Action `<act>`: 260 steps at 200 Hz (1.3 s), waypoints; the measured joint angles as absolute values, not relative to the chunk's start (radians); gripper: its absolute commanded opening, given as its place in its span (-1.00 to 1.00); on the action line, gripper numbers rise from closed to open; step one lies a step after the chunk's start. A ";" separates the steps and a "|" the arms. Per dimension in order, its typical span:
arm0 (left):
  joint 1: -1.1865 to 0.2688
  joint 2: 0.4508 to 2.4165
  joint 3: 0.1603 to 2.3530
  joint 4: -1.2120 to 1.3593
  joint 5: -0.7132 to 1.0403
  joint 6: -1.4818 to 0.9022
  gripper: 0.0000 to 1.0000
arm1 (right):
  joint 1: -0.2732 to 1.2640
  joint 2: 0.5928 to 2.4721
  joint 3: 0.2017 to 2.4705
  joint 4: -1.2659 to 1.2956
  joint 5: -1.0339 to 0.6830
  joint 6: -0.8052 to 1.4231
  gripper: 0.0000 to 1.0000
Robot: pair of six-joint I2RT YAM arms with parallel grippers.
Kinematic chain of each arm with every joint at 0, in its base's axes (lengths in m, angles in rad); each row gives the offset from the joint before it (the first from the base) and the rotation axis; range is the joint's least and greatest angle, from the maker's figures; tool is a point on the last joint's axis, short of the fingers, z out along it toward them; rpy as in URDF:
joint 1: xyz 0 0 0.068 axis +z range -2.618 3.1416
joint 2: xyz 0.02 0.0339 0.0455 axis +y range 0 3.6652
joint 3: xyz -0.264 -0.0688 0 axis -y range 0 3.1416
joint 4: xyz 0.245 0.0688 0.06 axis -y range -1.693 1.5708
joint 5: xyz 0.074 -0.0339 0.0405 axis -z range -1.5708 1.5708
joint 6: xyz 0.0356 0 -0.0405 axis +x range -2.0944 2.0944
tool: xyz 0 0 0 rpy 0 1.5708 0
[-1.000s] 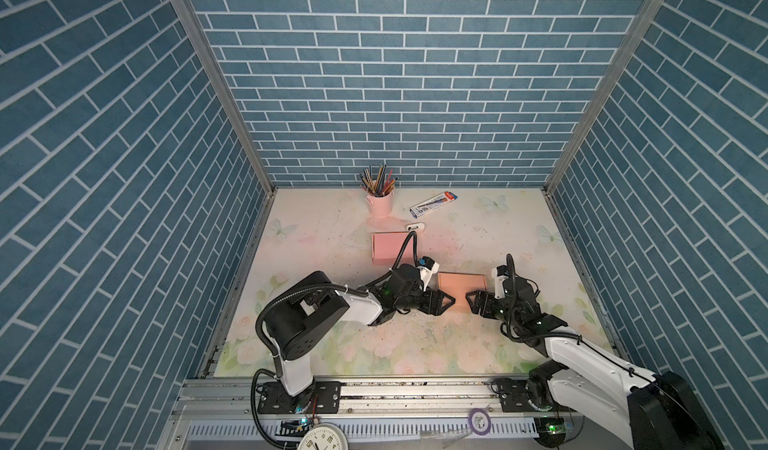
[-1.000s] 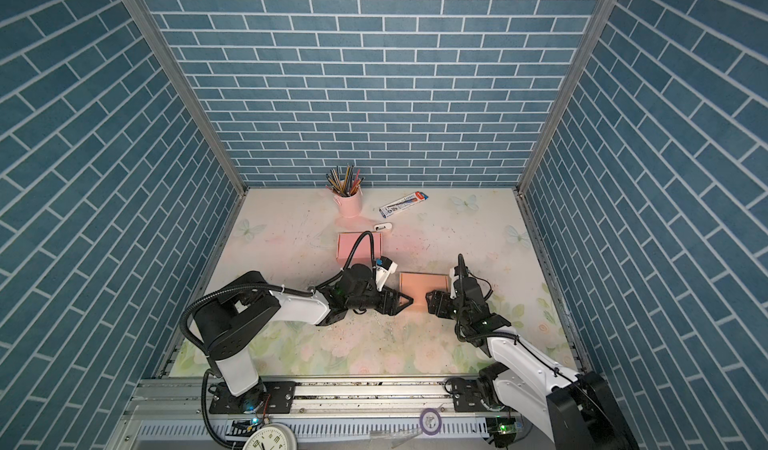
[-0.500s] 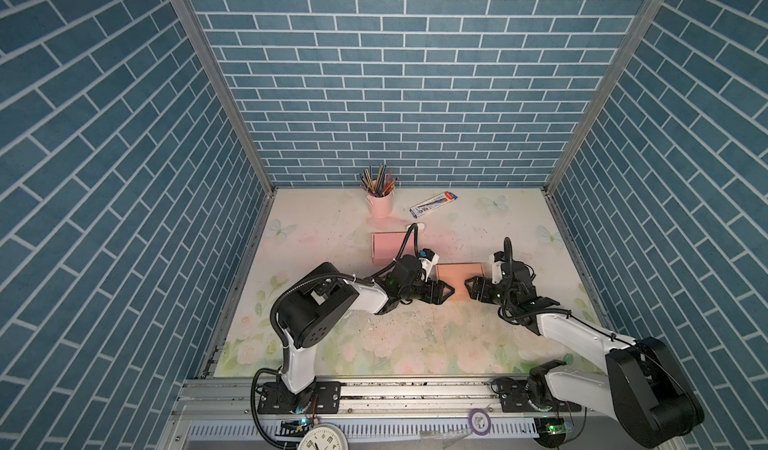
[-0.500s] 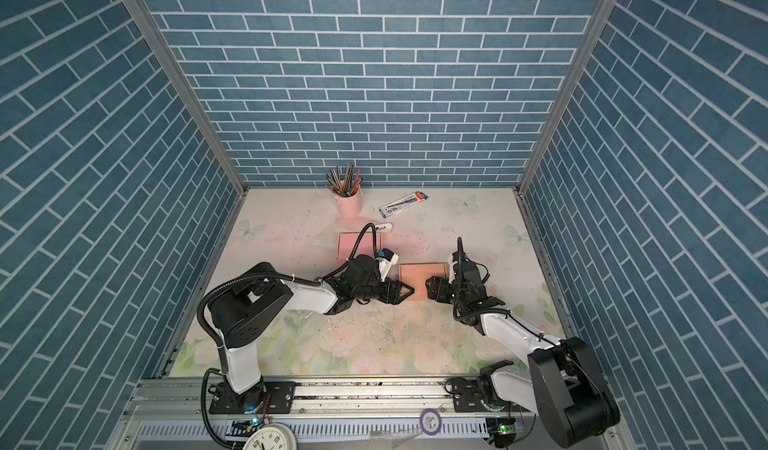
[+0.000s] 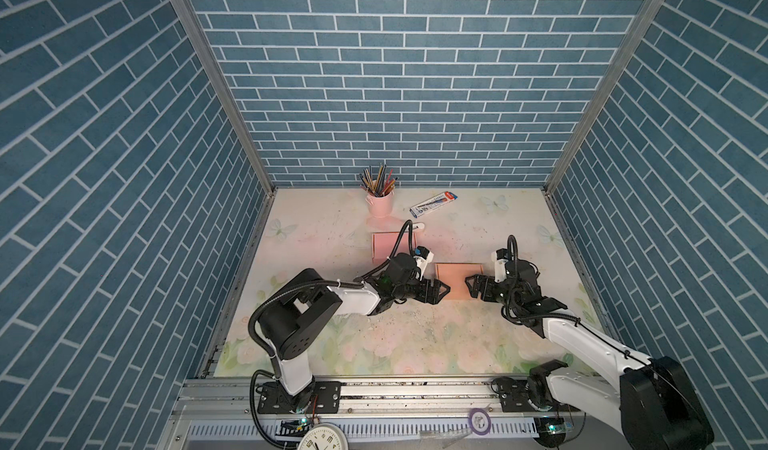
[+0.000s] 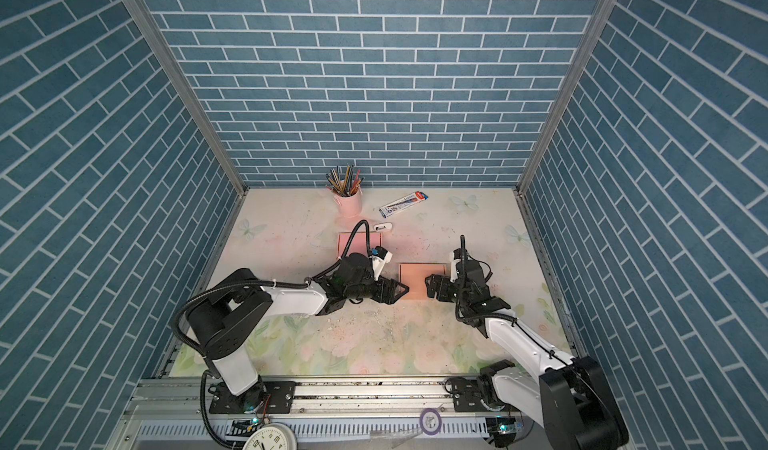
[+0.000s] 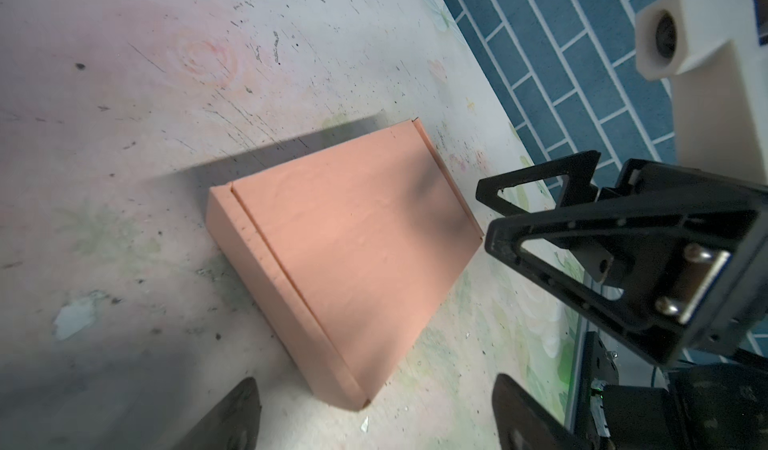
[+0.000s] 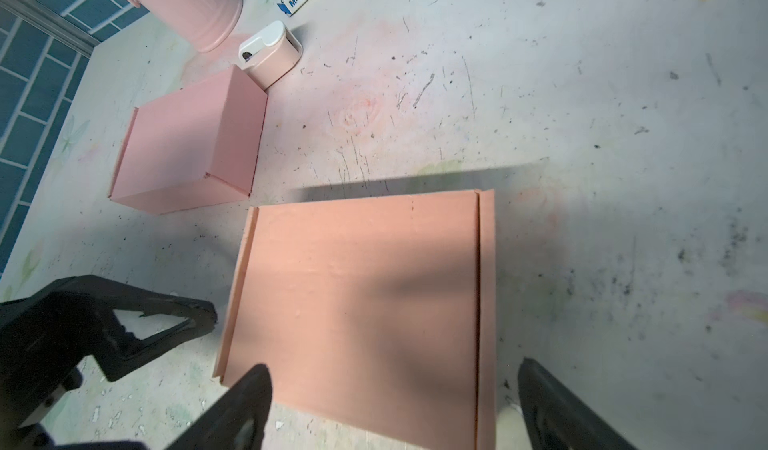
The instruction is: Fold the paper box
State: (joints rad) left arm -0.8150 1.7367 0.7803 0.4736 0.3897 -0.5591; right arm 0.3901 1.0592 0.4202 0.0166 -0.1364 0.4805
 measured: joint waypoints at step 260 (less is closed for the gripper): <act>-0.805 1.073 0.446 0.240 0.262 -0.497 0.76 | 0.781 1.178 0.448 -0.113 0.110 0.630 -0.54</act>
